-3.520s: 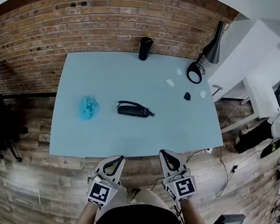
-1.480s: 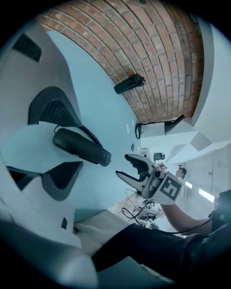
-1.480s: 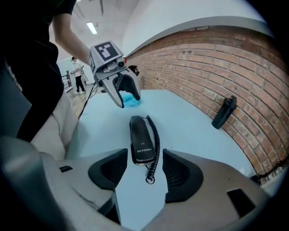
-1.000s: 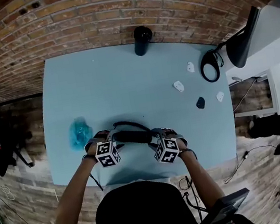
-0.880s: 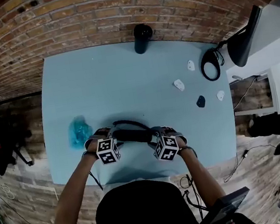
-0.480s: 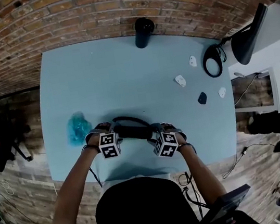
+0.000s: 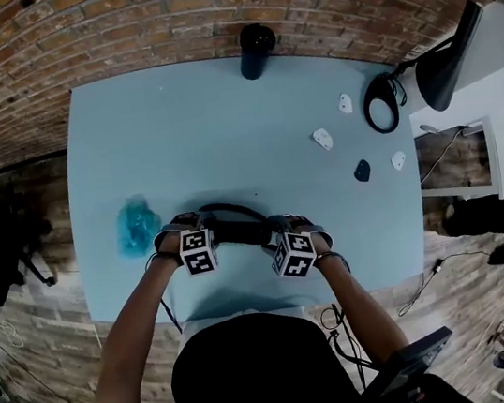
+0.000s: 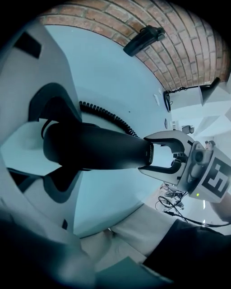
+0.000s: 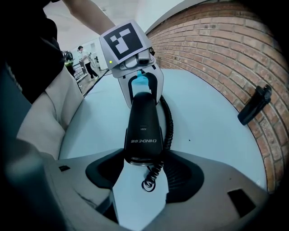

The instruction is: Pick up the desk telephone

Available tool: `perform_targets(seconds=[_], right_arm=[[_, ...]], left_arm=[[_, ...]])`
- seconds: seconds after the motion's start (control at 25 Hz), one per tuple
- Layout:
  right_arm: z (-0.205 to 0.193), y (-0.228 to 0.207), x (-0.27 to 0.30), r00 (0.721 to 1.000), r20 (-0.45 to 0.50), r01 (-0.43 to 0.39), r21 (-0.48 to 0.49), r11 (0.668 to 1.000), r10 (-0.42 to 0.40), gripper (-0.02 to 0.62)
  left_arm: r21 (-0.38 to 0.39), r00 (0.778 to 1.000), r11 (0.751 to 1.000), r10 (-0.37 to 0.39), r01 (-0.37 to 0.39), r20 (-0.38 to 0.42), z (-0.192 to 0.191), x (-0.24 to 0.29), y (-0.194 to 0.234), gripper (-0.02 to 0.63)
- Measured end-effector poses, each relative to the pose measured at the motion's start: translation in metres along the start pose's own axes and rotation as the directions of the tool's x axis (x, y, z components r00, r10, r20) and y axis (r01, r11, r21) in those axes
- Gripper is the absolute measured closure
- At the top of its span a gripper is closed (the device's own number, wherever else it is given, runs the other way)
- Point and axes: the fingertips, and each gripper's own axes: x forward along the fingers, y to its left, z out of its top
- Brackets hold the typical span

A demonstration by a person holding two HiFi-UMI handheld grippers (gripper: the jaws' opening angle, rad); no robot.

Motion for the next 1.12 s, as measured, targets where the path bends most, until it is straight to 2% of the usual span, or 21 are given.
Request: perform_targets(seconds=[0.24,0.56,0.8,1.12], right_arm=[[0.002,-0.001,0.006,0.999,0.026,0.027,-0.002,1.0,-0.027,0.308],[-0.002,-0.005,0.028,0.995,-0.095,0.01,-0.079,0.997,-0.018,0.299],[-0.002,-0.005,0.028,0.997,-0.078,0.02,-0.043,0.999,-0.023,0.299],[0.002,-0.003,0.028,0.999,-0.039,0.006,-0.023,1.0,-0.007,0.299]], left_arm=[[-0.02,0.999,0.999,-0.03,0.03,-0.011,-0.003,0.0,-0.001,0.305],[-0.035,0.998,0.998,-0.058,0.057,-0.015,0.001,0.002,-0.001,0.306],[-0.059,0.998,0.997,-0.058,0.057,-0.016,0.001,0.003,0.0,0.305],[-0.052,0.998,0.997,-0.063,0.061,-0.026,-0.001,0.002,0.0,0.305]])
